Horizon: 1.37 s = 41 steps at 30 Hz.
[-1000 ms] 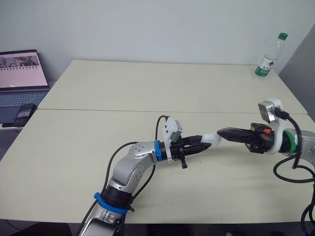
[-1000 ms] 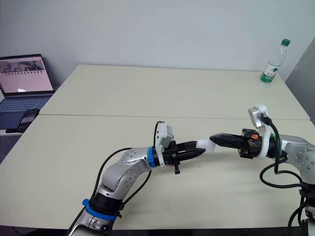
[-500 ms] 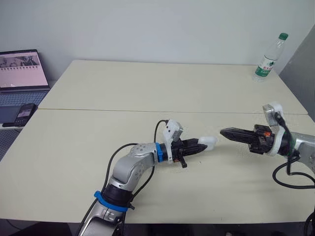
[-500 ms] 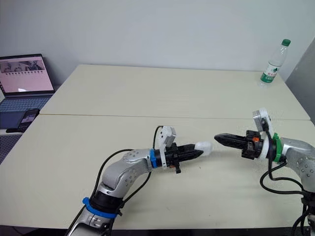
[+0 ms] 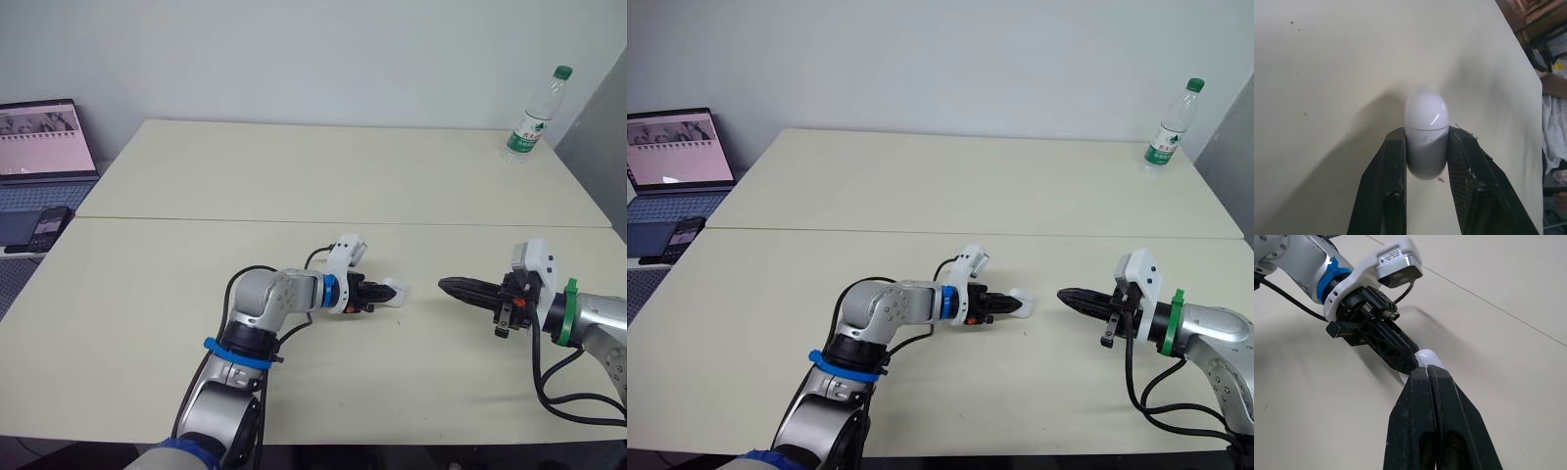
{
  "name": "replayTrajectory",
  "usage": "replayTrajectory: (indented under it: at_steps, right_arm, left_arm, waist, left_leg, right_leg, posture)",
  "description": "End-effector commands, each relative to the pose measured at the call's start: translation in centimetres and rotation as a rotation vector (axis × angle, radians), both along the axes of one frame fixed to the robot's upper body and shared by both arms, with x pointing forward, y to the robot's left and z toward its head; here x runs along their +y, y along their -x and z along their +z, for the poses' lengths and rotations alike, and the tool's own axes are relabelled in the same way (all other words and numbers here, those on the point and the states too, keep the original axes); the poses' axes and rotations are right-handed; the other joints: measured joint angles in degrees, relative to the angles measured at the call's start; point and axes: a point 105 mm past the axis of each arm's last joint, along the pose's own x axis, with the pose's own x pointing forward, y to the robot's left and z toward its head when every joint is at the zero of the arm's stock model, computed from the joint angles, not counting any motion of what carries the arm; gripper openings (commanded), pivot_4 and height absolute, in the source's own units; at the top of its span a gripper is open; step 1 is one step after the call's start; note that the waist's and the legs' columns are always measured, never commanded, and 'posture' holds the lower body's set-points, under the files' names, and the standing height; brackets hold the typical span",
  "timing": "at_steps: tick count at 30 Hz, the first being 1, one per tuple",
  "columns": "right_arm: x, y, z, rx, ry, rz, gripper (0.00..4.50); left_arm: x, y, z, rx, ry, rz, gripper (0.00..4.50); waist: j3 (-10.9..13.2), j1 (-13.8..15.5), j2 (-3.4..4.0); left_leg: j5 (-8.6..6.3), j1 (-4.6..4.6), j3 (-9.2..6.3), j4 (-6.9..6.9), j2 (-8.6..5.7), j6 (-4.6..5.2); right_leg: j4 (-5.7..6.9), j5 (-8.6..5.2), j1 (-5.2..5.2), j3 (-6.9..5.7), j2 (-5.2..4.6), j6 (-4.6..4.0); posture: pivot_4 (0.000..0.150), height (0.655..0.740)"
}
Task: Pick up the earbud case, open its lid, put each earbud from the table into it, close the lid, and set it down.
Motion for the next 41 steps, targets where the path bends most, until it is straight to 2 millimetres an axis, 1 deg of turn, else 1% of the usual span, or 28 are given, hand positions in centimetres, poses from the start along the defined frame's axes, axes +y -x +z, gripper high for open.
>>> replayTrajectory:
  at_steps: [1, 2, 3, 8, 12, 18, 21, 23, 25, 26, 27, 29, 31, 32, 36, 37, 41]
  right_arm:
    - [-0.1, 0.4, 1.1, -0.067, 0.009, -0.012, 0.0]
    - [-0.1, 0.5, 1.0, -0.067, 0.012, -0.015, 0.0]
    - [-0.2, 0.6, 1.0, -0.066, 0.014, -0.016, 0.0]
    - [-0.4, 0.7, 0.5, -0.046, 0.01, -0.034, 0.0]
    - [-0.8, 0.9, -0.3, -0.027, 0.032, -0.033, 0.0]
    - [-1.5, 0.8, -1.5, -0.05, 0.035, -0.048, 0.0]
    - [-1.7, 1.2, -2.8, -0.057, 0.046, -0.045, 0.0]
    - [-1.9, 1.4, -3.6, -0.059, 0.062, -0.039, 0.0]
    - [-2.5, 1.5, -4.3, -0.073, 0.083, -0.05, 0.38]
    - [-3.0, 1.5, -4.6, -0.069, 0.084, -0.066, 0.58]
    - [-3.3, 1.6, -4.9, -0.069, 0.076, -0.063, 0.93]
    - [-4.2, 1.7, -5.4, -0.073, 0.065, -0.071, 1.67]
    - [-4.7, 1.9, -5.7, -0.08, 0.064, -0.069, 2.37]
    - [-5.0, 2.0, -5.9, -0.082, 0.074, -0.065, 2.81]
    - [-5.6, 2.0, -6.3, -0.088, 0.083, -0.062, 4.31]
    - [-5.8, 2.0, -6.3, -0.086, 0.078, -0.067, 4.43]
    - [-6.0, 1.9, -6.7, -0.074, 0.07, -0.073, 4.43]
  left_arm:
    - [-0.4, -0.2, 0.3, -0.006, 0.002, -0.007, 1.13]
    - [-0.4, -0.3, 0.3, -0.009, 0.004, -0.008, 1.5]
    - [-0.3, -0.2, 0.4, -0.011, 0.007, -0.008, 1.7]
    - [0.5, 0.0, 0.7, -0.049, 0.002, -0.014, 3.3]
    - [2.1, 1.0, 1.2, -0.092, -0.005, -0.03, 4.48]
    - [5.6, 3.8, 0.9, -0.15, -0.009, -0.059, 4.48]
    - [7.3, 4.5, 0.7, -0.283, 0.023, -0.024, 4.48]
    - [8.6, 4.5, 0.8, -0.392, 0.028, 0.022, 4.48]
    - [9.8, 4.6, 0.9, -0.527, 0.0, 0.033, 4.5]
    - [10.3, 4.8, 0.4, -0.605, -0.064, 0.003, 4.5]
    - [10.9, 5.0, -0.2, -0.688, -0.127, -0.032, 4.5]
    - [11.9, 5.4, -0.9, -0.781, -0.185, -0.071, 4.5]
    - [12.5, 5.5, -1.0, -0.81, -0.178, -0.067, 4.5]
    - [12.8, 5.4, -1.0, -0.81, -0.173, -0.051, 4.5]
    - [13.5, 5.5, -1.2, -0.833, -0.179, -0.059, 4.5]
    - [13.8, 5.4, -1.6, -0.827, -0.207, -0.06, 4.5]
    - [13.7, 5.5, -1.9, -0.813, -0.188, -0.065, 4.5]
  waist:
    - [0.0, 0.0, 0.0]
    - [0.0, 0.0, 0.0]
    - [0.0, 0.0, 0.0]
    - [0.0, -0.1, 0.0]
    - [0.0, -0.2, 0.0]
    - [0.0, -0.1, 0.01]
    - [0.0, 0.0, 0.02]
    - [0.0, 0.0, 0.02]
    - [0.0, 0.0, 0.02]
    - [0.0, 0.0, 0.02]
    - [0.0, 0.0, 0.02]
    - [0.0, 0.1, 0.04]
    - [0.0, 0.0, 0.04]
    - [0.0, 0.0, 0.04]
    - [0.0, 0.0, 0.04]
    - [0.0, 0.0, 0.04]
    - [0.0, 0.0, 0.04]
  left_leg:
    - [0.0, -0.01, 0.0, 0.0, 0.0, 0.0]
    - [0.0, -0.02, -0.01, 0.0, 0.0, 0.0]
    - [0.0, -0.01, 0.01, 0.0, -0.01, 0.0]
    - [0.0, -0.01, 0.0, 0.0, 0.0, -0.01]
    - [0.0, 0.0, 0.01, -0.02, 0.03, -0.01]
    - [0.01, 0.04, 0.03, -0.04, 0.06, -0.02]
    - [0.01, 0.04, 0.05, -0.03, 0.02, -0.02]
    - [0.0, 0.04, 0.06, -0.04, 0.04, -0.03]
    - [0.0, 0.05, 0.07, -0.03, 0.02, -0.02]
    - [0.01, 0.06, 0.08, -0.02, 0.02, -0.02]
    - [0.01, 0.09, 0.1, -0.01, 0.02, -0.02]
    - [0.01, 0.18, 0.16, -0.02, 0.03, -0.02]
    - [0.0, 0.21, 0.19, -0.03, 0.03, -0.01]
    - [0.0, 0.19, 0.2, -0.02, 0.04, -0.01]
    - [0.0, 0.19, 0.23, -0.03, 0.04, 0.0]
    - [0.0, 0.2, 0.23, -0.03, 0.06, 0.0]
    - [0.0, 0.21, 0.2, -0.05, 0.09, 0.0]
  right_leg:
    - [0.0, 0.0, 0.0, 0.02, -0.01, 0.0]
    - [-0.01, 0.0, 0.0, 0.02, -0.02, 0.0]
    - [-0.01, 0.0, 0.0, 0.04, -0.03, 0.0]
    - [0.0, 0.0, 0.0, 0.03, -0.03, 0.0]
    - [0.01, 0.0, 0.0, 0.04, -0.03, -0.01]
    - [0.02, 0.0, 0.0, 0.05, -0.06, -0.02]
    - [0.01, 0.0, 0.0, 0.06, -0.15, -0.02]
    - [-0.01, -0.01, 0.02, 0.05, -0.33, -0.03]
    - [-0.01, -0.01, 0.01, 0.04, -0.37, -0.04]
    - [-0.01, -0.01, 0.03, 0.04, -0.38, -0.05]
    - [0.0, -0.01, 0.03, 0.05, -0.39, -0.06]
    - [0.0, -0.03, 0.09, 0.08, -0.39, -0.14]
    - [-0.01, -0.09, 0.12, 0.09, -0.44, -0.25]
    - [-0.02, -0.09, 0.12, 0.08, -0.45, -0.25]
    - [-0.03, -0.04, 0.11, 0.07, -0.47, -0.13]
    - [-0.02, -0.04, 0.11, 0.06, -0.46, -0.14]
    - [0.01, -0.05, 0.1, 0.04, -0.42, -0.15]
  posture:
    - [0.15, 0.7362]
    - [0.15, 0.7362]
    - [0.15, 0.7362]
    - [0.15, 0.7362]
    - [0.15, 0.7362]
    - [0.15, 0.7362]
    - [0.15, 0.7362]
    - [0.15, 0.7362]
    - [0.15, 0.7362]
    - [0.15, 0.7362]
    - [0.15, 0.7362]
    - [0.15, 0.7362]
    - [0.15, 0.7362]
    - [0.15, 0.7362]
    - [0.15, 0.7362]
    - [0.15, 0.7362]
    - [0.15, 0.7362]
